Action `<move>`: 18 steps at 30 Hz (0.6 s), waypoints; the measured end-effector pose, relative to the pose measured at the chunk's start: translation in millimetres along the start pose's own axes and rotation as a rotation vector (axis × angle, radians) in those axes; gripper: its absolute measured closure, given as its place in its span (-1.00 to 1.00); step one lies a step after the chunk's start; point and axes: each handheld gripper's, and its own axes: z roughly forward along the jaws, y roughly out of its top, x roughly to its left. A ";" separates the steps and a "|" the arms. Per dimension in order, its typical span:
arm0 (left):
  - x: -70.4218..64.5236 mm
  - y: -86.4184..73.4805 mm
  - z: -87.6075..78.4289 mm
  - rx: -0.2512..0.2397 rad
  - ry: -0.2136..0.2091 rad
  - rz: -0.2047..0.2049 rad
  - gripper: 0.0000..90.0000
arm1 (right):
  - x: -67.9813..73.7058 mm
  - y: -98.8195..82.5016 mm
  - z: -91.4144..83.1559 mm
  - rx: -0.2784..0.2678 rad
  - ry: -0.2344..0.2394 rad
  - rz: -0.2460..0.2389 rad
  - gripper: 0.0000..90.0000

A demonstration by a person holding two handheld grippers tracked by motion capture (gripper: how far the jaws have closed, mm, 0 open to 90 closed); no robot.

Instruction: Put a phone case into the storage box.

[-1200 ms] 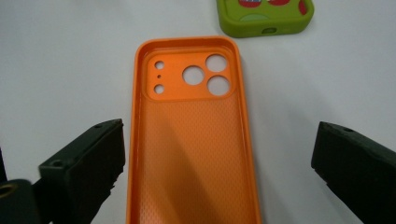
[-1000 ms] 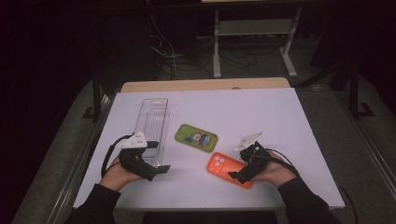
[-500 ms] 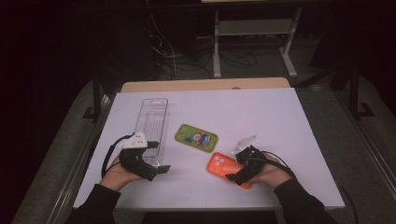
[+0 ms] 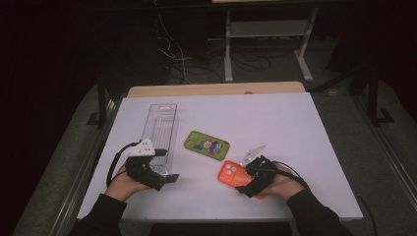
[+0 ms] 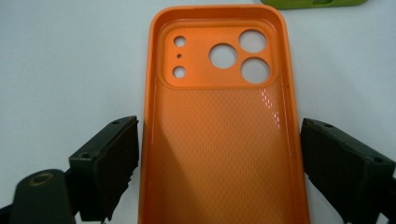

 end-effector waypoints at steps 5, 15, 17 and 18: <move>-0.5 -0.1 -0.2 0.000 0.000 -0.004 -1.00 | 2.4 -0.6 3.0 0.019 -0.023 -0.017 -0.72; -1.2 -0.4 0.2 0.000 0.001 -0.011 -1.00 | 4.1 -1.1 2.8 0.022 -0.029 0.001 -0.67; -1.2 -0.5 0.1 0.000 0.000 -0.008 -1.00 | 4.2 -1.3 2.7 0.019 -0.029 0.001 -0.67; -1.3 -0.2 -0.2 0.000 -0.001 -0.009 -1.00 | 4.2 -1.4 2.6 0.018 -0.029 0.002 -0.67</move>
